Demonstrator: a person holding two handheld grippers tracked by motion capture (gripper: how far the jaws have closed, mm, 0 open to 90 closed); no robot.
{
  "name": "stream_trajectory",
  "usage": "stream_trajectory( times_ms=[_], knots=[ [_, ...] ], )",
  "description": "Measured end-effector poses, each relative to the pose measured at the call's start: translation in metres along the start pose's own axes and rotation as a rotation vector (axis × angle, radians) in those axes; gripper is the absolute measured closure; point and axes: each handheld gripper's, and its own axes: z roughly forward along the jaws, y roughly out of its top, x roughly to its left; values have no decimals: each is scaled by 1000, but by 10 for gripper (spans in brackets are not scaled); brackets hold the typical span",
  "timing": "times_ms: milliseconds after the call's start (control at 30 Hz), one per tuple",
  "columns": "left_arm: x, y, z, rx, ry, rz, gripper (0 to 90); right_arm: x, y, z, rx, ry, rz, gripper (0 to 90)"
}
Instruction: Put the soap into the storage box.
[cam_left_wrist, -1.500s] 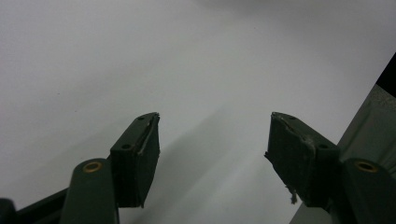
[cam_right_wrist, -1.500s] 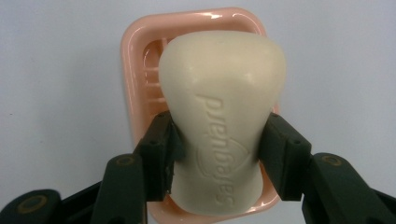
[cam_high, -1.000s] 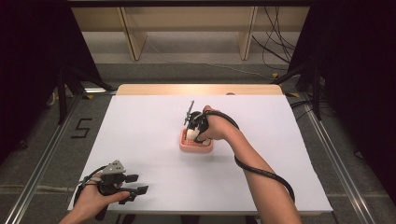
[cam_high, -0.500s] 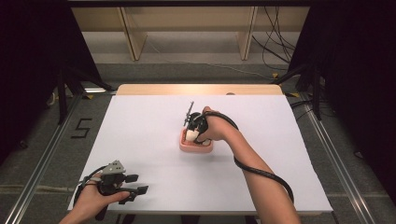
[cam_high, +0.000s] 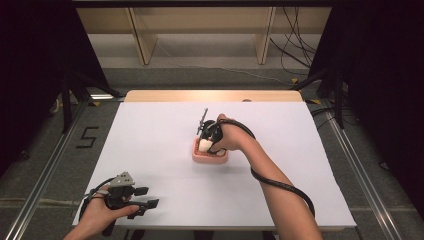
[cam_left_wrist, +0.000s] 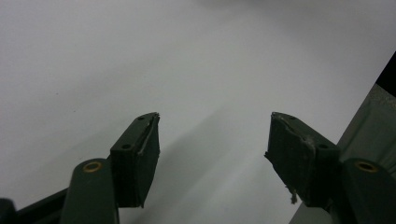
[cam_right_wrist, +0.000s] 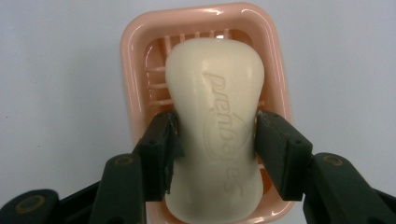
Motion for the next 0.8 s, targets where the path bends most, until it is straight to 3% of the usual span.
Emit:
stream_trajectory(
  times_ms=[200, 367, 433, 567, 800],
  knots=[
    [0, 0, 0, 0, 0, 0, 339, 0, 1, -2, -10, -3, 7, 499],
    [0, 0, 0, 1, 1, 3, 338, 1, 0, -3, -16, 3, 15, 451],
    [0, 0, 0, 0, -1, 0, 338, 3, -1, -5, -12, 0, 57, 428],
    [-1, 0, 0, -15, -12, -7, 338, 4, -4, -8, -39, 11, 84, 373],
    [0, 0, 0, -11, -9, -1, 338, 8, -13, -16, -89, -5, 70, 350]
  ],
)
